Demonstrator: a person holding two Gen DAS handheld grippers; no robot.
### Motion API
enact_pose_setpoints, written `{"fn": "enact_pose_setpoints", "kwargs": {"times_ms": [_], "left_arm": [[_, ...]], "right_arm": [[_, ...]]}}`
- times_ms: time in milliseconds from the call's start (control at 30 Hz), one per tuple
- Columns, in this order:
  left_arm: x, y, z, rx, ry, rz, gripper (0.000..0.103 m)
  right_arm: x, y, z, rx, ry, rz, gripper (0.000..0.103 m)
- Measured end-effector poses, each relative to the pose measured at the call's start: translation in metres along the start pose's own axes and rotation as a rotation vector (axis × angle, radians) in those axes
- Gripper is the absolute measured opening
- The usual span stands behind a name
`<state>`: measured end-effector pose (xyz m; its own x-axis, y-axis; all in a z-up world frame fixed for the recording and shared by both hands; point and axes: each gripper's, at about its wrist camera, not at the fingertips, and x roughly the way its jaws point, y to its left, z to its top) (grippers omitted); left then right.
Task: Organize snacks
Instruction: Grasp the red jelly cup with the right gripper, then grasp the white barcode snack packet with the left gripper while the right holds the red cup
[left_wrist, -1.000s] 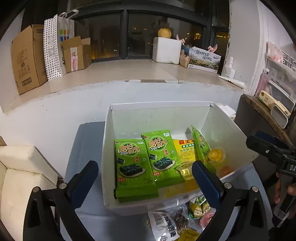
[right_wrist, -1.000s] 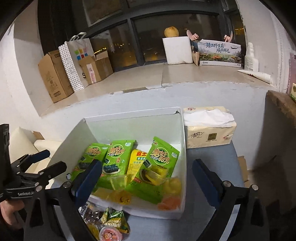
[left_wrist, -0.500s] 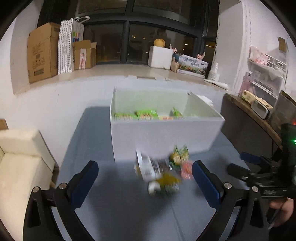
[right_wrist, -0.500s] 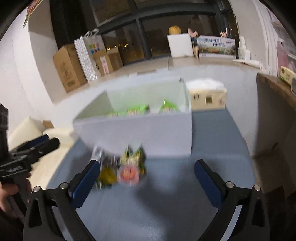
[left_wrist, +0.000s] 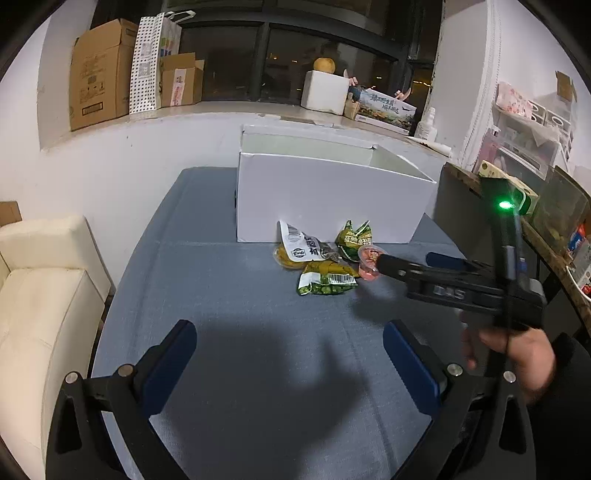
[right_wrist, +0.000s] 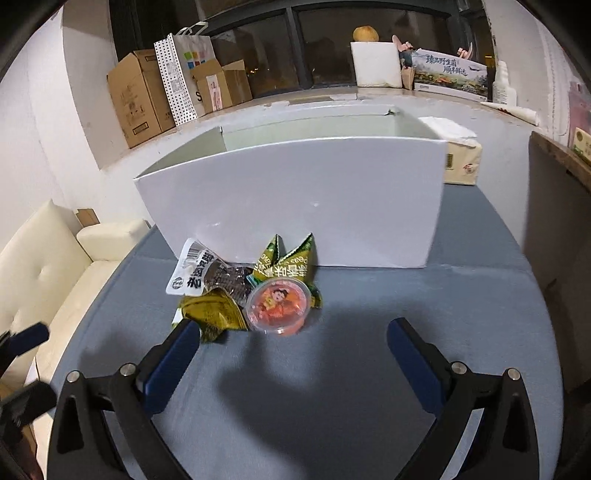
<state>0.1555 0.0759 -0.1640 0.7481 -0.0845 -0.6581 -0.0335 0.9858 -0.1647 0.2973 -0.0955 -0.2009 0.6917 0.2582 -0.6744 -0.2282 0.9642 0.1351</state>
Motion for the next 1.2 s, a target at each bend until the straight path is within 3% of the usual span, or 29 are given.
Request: {"fn": "enact_pose_setpoints", "kwargs": {"times_ms": [200, 300, 367, 433, 867, 1200], "left_arm": [[0.009, 0.001, -0.004, -0.011, 0.031, 0.003, 0.103], [0.013, 0.0, -0.006, -0.004, 0.038, -0.006, 0.103], [0.016, -0.002, -0.008, -0.002, 0.047, -0.011, 0.103], [0.018, -0.004, -0.009, 0.003, 0.054, -0.012, 0.103], [0.036, -0.012, 0.005, 0.049, 0.054, -0.008, 0.103], [0.11, -0.037, 0.049, 0.127, 0.109, -0.038, 0.103]], "right_arm": [[0.028, 0.008, 0.006, -0.023, 0.034, -0.027, 0.103], [0.038, 0.01, 0.009, -0.017, 0.054, -0.026, 0.096], [0.04, 0.01, 0.012, -0.019, 0.049, -0.046, 0.084], [0.046, 0.011, 0.012, -0.028, 0.083, -0.041, 0.051], [0.01, 0.005, -0.003, -0.036, 0.038, 0.006, 0.05], [-0.048, -0.026, -0.024, 0.028, -0.017, -0.008, 0.05]]}}
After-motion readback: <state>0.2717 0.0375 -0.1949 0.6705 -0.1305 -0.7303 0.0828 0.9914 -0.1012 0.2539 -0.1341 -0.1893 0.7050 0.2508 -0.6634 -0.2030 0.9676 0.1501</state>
